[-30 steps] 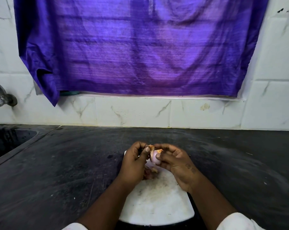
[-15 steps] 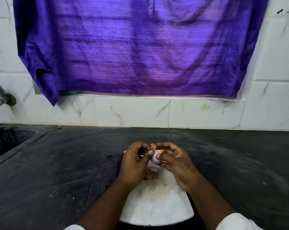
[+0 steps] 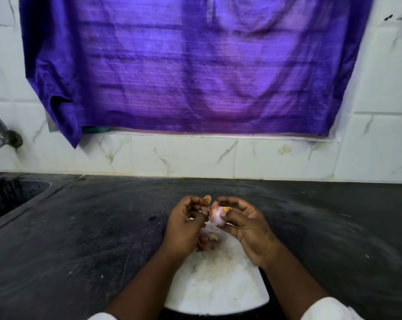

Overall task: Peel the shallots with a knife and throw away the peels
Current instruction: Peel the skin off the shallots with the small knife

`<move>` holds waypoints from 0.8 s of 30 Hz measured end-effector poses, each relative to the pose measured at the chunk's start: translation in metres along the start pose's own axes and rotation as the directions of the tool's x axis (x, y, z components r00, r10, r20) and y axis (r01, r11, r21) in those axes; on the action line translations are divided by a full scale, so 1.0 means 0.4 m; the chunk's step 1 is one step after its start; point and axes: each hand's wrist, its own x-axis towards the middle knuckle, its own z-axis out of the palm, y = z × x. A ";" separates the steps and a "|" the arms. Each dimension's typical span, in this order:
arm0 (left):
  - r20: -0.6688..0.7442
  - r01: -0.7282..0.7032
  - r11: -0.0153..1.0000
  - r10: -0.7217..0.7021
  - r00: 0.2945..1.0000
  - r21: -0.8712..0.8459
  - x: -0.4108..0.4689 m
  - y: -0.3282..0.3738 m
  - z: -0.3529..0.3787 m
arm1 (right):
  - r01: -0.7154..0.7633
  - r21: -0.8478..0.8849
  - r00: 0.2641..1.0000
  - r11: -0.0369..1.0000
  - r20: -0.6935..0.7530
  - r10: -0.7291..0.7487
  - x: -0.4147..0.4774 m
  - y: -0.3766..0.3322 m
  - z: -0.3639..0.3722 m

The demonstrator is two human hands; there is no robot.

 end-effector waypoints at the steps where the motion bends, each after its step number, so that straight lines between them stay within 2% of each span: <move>1: -0.006 -0.031 0.997 0.031 0.999 0.072 -0.001 0.000 -0.001 | 0.001 -0.002 1.000 1.000 -0.006 -0.001 0.000 0.001 -0.001; 3: -0.014 -0.076 0.980 0.080 0.997 0.186 -0.002 -0.002 -0.003 | 0.000 -0.015 1.000 1.000 -0.028 0.000 0.002 0.003 -0.005; 9: -0.006 -0.097 0.942 0.104 0.995 0.321 -0.002 -0.014 -0.010 | -0.008 -0.054 0.998 0.999 -0.068 0.004 0.004 0.003 -0.008; 13: 0.093 0.021 0.984 -0.038 0.995 0.177 -0.014 -0.002 -0.008 | -0.010 -0.039 0.998 0.999 -0.069 0.008 0.005 0.004 -0.008; 16: 0.132 -0.003 0.987 -0.018 0.991 0.159 -0.016 -0.004 -0.003 | -0.013 -0.041 0.997 0.999 -0.078 0.010 0.007 0.005 -0.008; 21: 0.062 -0.066 0.973 0.054 0.997 0.222 -0.005 -0.013 -0.005 | -0.006 -0.053 0.999 0.999 -0.053 0.003 0.005 0.007 -0.004; 24: 0.073 -0.027 0.988 0.016 0.997 0.153 -0.004 -0.015 -0.004 | 0.003 -0.090 0.999 0.996 -0.050 -0.008 0.005 0.008 -0.002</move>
